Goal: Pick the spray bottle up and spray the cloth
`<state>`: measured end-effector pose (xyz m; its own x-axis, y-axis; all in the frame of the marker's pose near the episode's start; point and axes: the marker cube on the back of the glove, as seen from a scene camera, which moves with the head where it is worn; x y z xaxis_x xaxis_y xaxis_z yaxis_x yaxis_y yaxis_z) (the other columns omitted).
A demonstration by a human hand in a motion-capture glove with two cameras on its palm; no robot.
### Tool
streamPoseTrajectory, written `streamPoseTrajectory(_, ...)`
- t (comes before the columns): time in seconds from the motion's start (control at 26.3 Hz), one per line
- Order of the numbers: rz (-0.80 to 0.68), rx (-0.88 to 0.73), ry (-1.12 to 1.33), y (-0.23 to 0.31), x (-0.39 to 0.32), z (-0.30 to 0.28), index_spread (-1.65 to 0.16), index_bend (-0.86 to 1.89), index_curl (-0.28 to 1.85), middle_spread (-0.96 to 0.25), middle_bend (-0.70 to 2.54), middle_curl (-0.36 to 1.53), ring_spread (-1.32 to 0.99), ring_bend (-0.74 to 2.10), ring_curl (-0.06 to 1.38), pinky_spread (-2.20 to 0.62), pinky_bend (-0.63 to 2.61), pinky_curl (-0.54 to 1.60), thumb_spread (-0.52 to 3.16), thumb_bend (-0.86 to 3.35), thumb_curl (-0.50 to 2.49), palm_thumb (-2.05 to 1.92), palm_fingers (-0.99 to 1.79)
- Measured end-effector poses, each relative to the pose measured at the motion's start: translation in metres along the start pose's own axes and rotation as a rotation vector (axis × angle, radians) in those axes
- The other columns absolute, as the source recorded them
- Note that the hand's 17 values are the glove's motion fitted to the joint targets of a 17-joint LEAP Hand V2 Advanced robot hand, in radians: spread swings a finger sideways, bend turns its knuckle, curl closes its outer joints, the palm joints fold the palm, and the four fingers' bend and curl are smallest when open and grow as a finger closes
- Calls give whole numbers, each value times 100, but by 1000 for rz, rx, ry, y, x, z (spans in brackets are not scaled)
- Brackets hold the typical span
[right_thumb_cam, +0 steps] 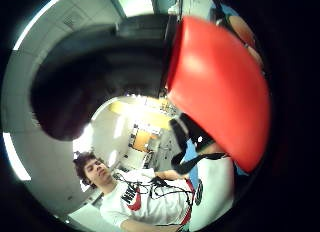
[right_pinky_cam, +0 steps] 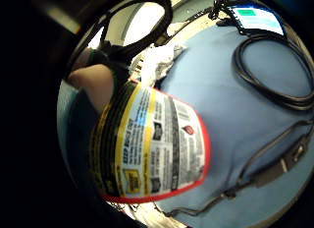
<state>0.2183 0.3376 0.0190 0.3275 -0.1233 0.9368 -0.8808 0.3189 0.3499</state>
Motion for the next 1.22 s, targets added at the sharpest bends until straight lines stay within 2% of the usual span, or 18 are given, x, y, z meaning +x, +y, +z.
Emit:
streamPoseTrajectory(0.3, 15, 242, -40, 50, 25, -55, -28, 18, 28, -12, 37, 40, -10, 35, 34, 13, 34, 27, 87, 12, 42, 97, 103)
streamPoseTrajectory(0.46, 37, 263, 24, 66, 24, -78, -27, 17, 30, -13, 38, 41, -11, 35, 35, 11, 32, 27, 78, 9, 45, 99, 111)
streamPoseTrajectory(0.61, 65, 216, 104, 54, -3, -91, -26, 15, 32, -14, 39, 43, -11, 38, 37, 9, 33, 28, 73, 5, 48, 98, 116)
streamPoseTrajectory(0.8, 102, 117, 229, 12, -74, -109, -24, 12, 32, -14, 40, 44, -11, 41, 38, 6, 36, 30, 70, 2, 51, 100, 117)
streamPoseTrajectory(0.95, 142, -11, 363, -27, -121, -82, -23, 11, 32, -13, 42, 45, -11, 43, 39, 4, 38, 31, 69, 0, 53, 101, 117)
streamPoseTrajectory(1.06, 207, -137, 478, -44, -114, -48, -23, 11, 31, -13, 43, 46, -11, 44, 40, 3, 39, 32, 70, -1, 55, 102, 117)
streamPoseTrajectory(1.22, 312, -268, 544, -33, -68, -20, -21, 11, 31, -13, 43, 46, -11, 46, 40, 2, 42, 33, 69, -2, 56, 102, 117)
